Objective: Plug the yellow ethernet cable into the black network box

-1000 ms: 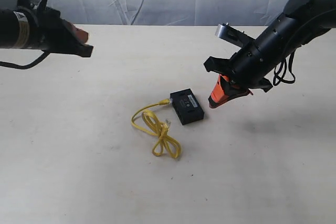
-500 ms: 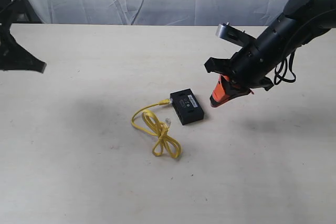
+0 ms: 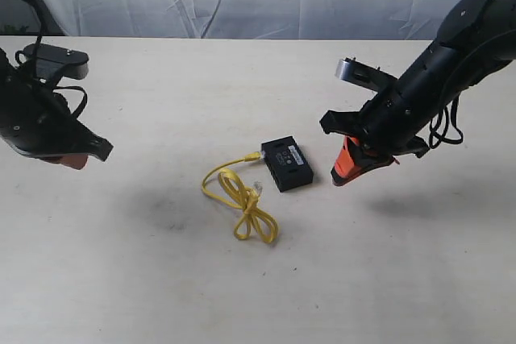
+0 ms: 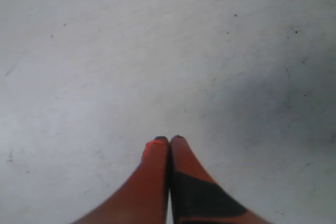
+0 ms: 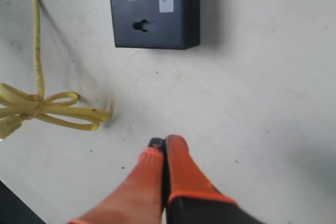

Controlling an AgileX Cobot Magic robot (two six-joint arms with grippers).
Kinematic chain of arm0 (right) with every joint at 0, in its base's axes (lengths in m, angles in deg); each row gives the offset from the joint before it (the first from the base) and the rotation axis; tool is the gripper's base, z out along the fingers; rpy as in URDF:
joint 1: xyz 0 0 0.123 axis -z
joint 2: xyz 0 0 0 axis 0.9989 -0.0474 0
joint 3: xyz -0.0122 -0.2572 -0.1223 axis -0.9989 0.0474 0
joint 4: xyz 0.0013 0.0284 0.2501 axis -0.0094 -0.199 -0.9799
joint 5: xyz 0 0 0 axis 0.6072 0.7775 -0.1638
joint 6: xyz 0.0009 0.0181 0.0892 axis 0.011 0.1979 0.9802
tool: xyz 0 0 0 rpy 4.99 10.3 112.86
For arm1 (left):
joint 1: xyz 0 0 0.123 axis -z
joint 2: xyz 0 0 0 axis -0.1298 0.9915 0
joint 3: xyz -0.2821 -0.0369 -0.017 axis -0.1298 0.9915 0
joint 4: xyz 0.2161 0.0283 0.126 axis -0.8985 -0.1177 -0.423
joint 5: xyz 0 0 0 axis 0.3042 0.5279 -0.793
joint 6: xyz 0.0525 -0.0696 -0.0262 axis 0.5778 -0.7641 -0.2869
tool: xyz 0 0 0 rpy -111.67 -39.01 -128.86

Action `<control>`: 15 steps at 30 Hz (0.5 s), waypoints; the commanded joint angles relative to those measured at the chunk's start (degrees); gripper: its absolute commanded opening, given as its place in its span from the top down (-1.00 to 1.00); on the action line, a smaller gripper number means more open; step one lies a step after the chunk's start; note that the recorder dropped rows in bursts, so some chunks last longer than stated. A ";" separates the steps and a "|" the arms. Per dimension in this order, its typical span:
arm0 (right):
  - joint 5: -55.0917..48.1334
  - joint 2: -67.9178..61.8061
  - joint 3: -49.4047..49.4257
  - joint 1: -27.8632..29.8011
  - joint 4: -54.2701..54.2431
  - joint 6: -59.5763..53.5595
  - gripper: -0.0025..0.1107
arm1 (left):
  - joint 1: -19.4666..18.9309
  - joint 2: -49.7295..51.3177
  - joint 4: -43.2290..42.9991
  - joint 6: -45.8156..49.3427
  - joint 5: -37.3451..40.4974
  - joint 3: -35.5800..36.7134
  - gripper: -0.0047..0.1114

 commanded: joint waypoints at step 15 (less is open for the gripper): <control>6.96 17.87 9.66 6.34 22.56 18.88 0.97 | 0.13 -7.56 -7.52 -7.34 6.49 -0.28 0.92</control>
